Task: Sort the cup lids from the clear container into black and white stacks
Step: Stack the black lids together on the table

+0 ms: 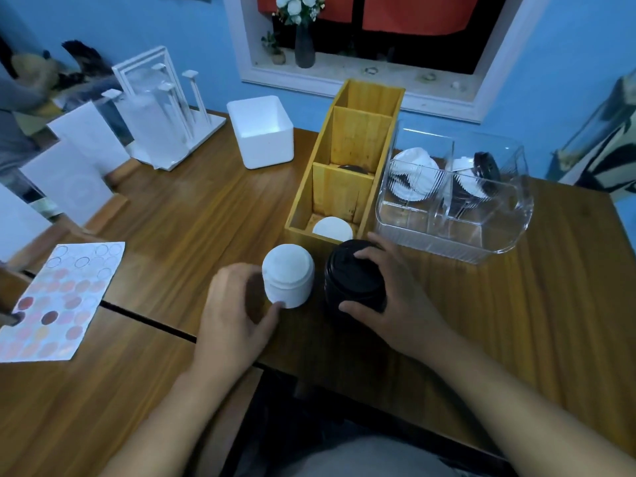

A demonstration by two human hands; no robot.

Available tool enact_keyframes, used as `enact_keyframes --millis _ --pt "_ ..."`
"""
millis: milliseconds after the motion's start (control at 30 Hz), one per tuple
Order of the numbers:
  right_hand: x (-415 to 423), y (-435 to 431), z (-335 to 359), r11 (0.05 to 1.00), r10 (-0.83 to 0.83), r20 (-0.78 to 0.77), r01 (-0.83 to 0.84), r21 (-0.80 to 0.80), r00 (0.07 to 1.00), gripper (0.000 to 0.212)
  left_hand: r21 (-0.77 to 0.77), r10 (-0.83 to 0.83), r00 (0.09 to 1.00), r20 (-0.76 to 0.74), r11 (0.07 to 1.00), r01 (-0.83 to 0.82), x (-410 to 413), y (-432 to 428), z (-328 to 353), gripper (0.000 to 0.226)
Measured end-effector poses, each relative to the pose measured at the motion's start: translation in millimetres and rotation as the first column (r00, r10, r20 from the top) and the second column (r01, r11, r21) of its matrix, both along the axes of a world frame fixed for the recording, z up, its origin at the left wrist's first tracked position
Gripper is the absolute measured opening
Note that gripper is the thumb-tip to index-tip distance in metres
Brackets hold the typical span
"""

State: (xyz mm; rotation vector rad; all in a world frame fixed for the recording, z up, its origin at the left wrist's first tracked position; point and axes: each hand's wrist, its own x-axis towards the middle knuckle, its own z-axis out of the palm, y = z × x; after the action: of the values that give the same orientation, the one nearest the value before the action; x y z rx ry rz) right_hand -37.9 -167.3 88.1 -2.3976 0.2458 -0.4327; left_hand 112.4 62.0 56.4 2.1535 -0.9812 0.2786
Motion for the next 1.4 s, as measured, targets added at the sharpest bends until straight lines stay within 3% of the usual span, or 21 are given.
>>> enact_keyframes --millis 100,167,400,567,833,1100,1400 --pt "-5.3 8.7 -15.6 0.999 -0.032 0.016 0.032 0.009 0.999 0.089 0.132 -0.123 0.983 -0.137 0.981 0.141 30.5 -3.7 -8.5 0.101" --pt "-7.2 12.4 -22.5 0.999 -0.036 0.032 0.036 -0.008 0.999 0.097 0.145 -0.225 0.953 -0.201 0.956 0.256 35.9 -10.0 -16.8 0.107" --pt "-17.4 9.4 -30.1 0.996 -0.083 0.096 0.086 -0.033 0.992 0.096 0.081 -0.269 0.945 -0.187 0.954 0.288 17.3 -23.4 -23.4 0.103" --pt "-77.9 -16.8 -28.9 0.983 -0.177 0.102 0.180 -0.026 0.979 0.099 0.122 -0.322 0.922 -0.214 0.928 0.353 -30.9 -57.9 -26.1 0.106" --pt "-198.4 -110.8 -26.6 0.901 -0.428 0.114 0.433 -0.028 0.897 0.108 0.123 -0.486 0.854 -0.184 0.851 0.510 -135.0 -204.1 -25.7 0.102" --pt "-248.0 -221.1 -22.0 0.810 -0.581 0.080 0.585 -0.037 0.810 0.111 0.121 -0.462 0.853 -0.243 0.858 0.500 -205.0 -323.6 -20.9 0.099" --pt "-254.2 -232.9 -11.9 0.832 -0.553 0.035 0.554 -0.034 0.833 0.121 0.181 -0.435 0.863 -0.256 0.856 0.485 -192.0 -302.3 7.8 0.098"
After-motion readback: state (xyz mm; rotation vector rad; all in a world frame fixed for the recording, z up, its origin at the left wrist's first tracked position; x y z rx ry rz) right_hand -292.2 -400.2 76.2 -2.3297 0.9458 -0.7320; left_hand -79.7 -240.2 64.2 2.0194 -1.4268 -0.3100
